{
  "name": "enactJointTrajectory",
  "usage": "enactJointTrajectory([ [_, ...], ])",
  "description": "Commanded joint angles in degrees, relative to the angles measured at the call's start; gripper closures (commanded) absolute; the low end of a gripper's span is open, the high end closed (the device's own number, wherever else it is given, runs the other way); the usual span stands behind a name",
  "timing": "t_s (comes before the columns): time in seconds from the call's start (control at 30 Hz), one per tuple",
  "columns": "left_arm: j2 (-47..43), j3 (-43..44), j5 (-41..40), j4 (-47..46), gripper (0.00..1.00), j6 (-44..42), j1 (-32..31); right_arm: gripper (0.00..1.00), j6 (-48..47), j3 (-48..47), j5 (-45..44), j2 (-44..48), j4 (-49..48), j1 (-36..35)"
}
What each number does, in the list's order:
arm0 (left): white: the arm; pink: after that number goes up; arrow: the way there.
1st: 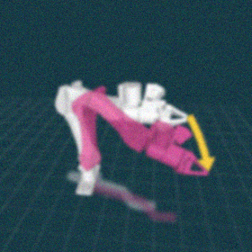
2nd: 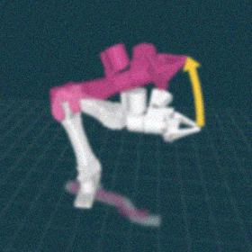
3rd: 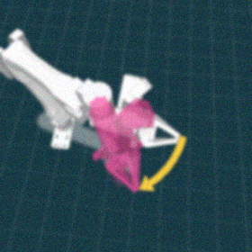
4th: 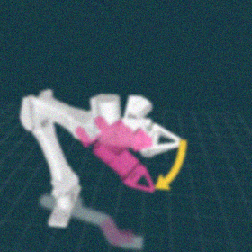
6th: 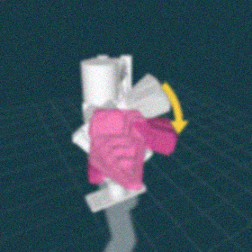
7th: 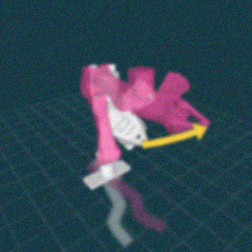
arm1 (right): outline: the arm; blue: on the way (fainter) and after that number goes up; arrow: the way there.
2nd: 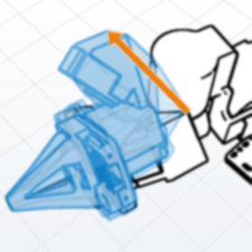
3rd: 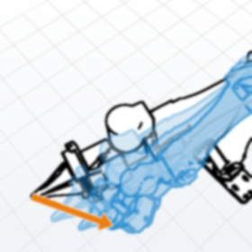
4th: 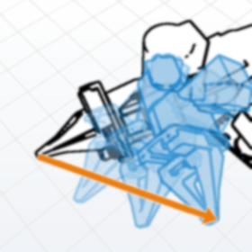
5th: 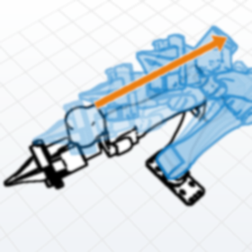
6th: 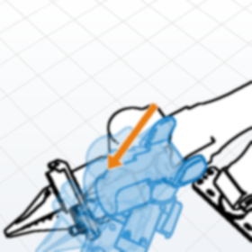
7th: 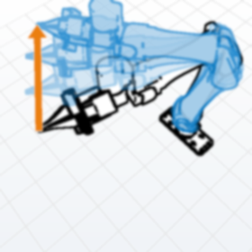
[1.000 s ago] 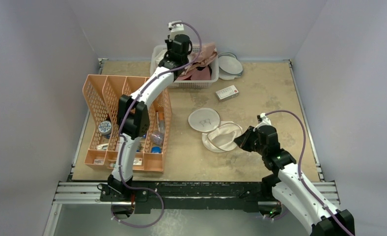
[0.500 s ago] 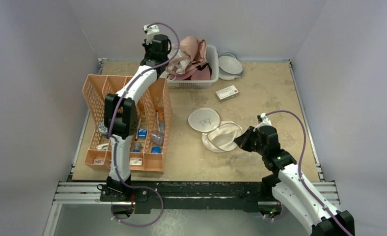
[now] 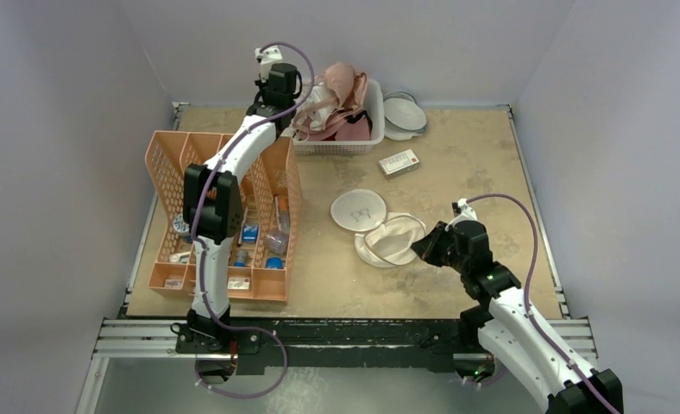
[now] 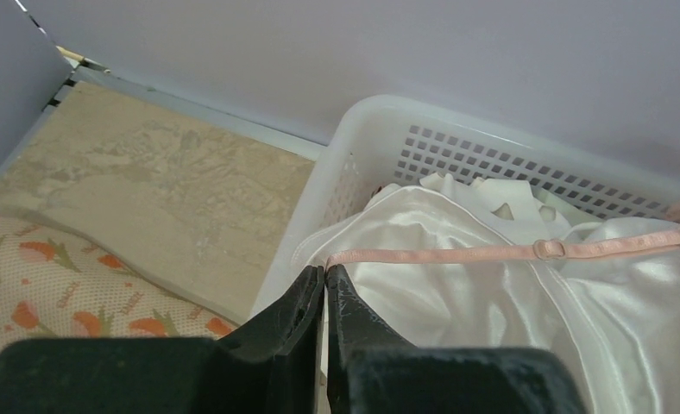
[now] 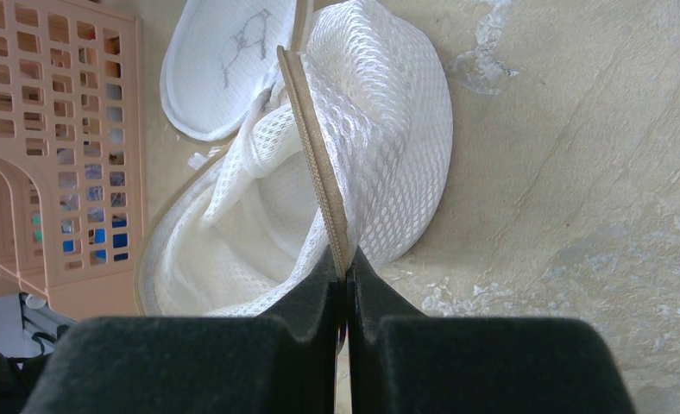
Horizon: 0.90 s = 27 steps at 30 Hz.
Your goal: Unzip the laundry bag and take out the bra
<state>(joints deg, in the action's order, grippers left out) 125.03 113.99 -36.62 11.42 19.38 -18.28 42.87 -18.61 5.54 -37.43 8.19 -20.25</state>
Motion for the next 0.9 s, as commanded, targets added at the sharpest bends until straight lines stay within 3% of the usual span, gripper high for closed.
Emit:
enactJointTrajectory([
  [0.0, 0.11, 2.71, 4.00, -0.80, 0.93, 2.87, 0.68, 0.95, -0.78, -0.02, 0.17, 0.67, -1.95, 0.04],
  [0.23, -0.32, 3.24, 11.21, -2.25, 0.75, 5.01, 0.68, 0.95, -0.77, 0.07, 0.17, 1.22, -1.66, 0.04],
  [0.47, -3.45, 3.34, 13.39, -3.10, 0.41, 4.78, 0.65, 0.94, -0.70, 0.15, 0.18, 1.66, -1.46, 0.04],
  [0.53, -4.66, 3.22, 14.77, -3.59, 0.36, 4.57, 0.62, 0.94, -0.77, 0.15, 0.22, 1.66, -1.51, 0.06],
  [0.87, -9.17, 2.53, 18.64, -5.74, 0.32, 4.03, -2.68, 0.94, -0.82, 0.13, 0.43, 1.51, -1.79, 0.04],
])
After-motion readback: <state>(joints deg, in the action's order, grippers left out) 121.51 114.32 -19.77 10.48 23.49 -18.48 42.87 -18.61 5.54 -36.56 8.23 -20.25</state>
